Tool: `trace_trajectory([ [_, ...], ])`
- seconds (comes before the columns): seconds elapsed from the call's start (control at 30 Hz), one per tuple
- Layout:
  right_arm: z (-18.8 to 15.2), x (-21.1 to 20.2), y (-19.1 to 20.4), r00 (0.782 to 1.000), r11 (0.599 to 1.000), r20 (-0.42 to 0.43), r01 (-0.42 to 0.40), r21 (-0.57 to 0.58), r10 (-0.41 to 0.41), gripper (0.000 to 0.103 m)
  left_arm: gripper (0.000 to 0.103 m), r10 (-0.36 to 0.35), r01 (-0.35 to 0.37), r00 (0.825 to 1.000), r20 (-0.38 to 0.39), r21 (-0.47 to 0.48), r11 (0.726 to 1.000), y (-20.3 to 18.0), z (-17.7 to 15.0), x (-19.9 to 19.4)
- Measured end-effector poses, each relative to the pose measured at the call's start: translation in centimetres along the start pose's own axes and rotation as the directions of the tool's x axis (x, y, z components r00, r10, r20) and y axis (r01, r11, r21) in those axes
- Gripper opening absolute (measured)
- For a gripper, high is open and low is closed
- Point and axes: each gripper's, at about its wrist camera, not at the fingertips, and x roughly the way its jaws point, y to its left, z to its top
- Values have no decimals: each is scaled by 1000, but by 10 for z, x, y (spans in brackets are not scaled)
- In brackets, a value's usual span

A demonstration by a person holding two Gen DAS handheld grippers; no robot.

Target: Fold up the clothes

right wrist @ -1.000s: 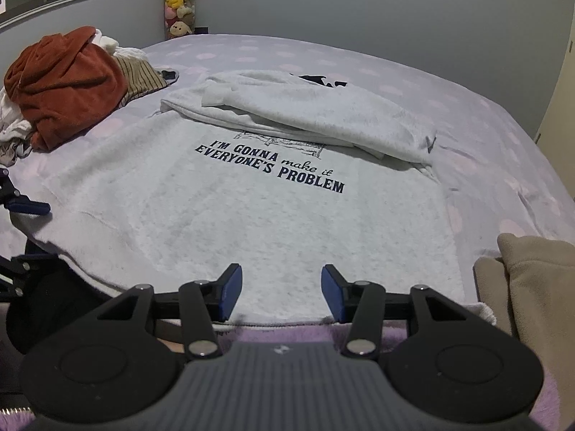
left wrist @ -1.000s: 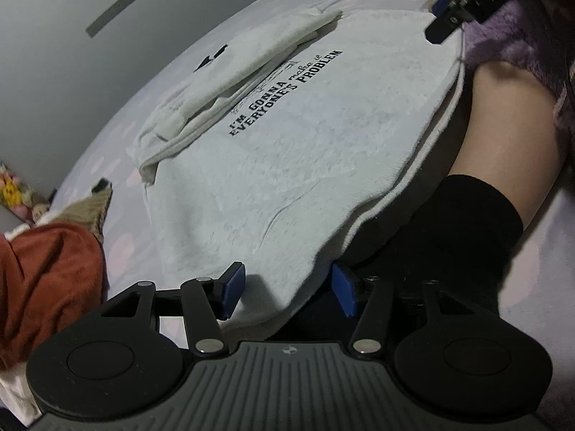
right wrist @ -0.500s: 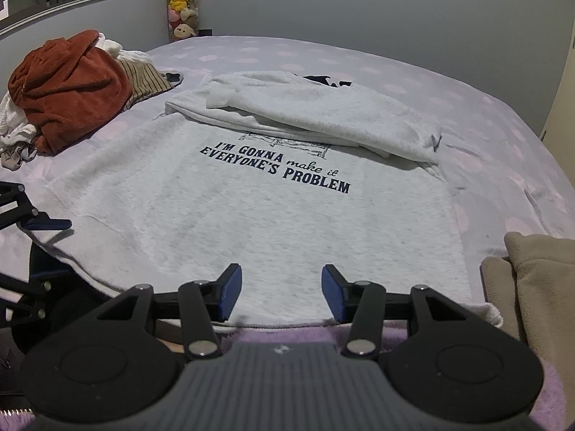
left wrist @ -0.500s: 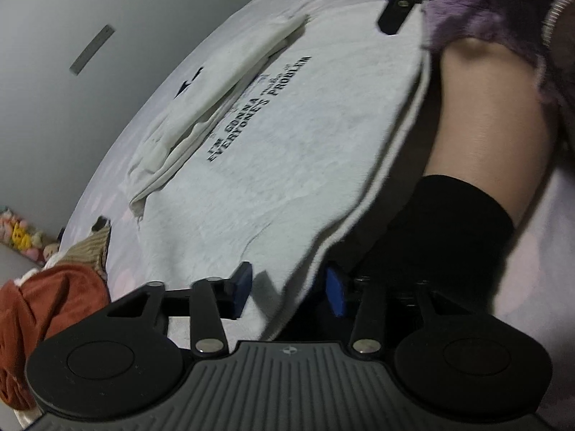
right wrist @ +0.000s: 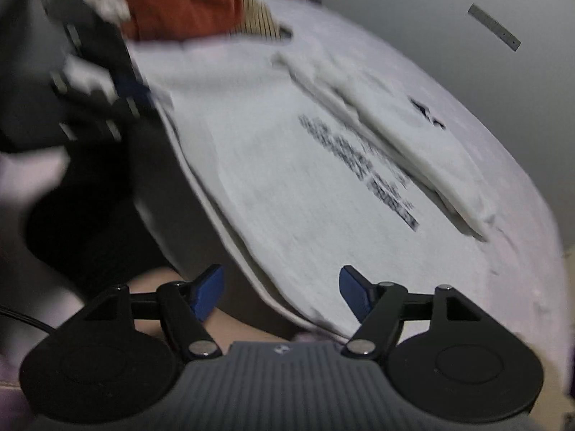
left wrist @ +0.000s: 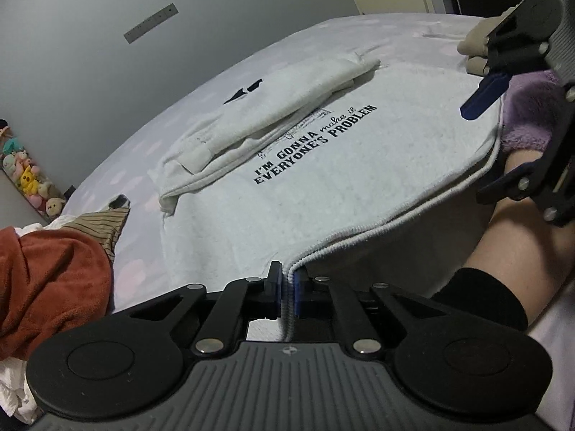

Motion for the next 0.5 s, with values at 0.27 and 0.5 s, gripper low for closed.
trace_trajectory([
  [0.27,-4,17,-43,983,994,-174,39,-101,-56,66,4,-1,1,1000,11,-17,1000,2,-2,-3],
  [0.5,-4,31,-87,953,993,-303,-63,-100,30,44,4,-12,12,1000,-3,-28,1000,4,-6,-2],
])
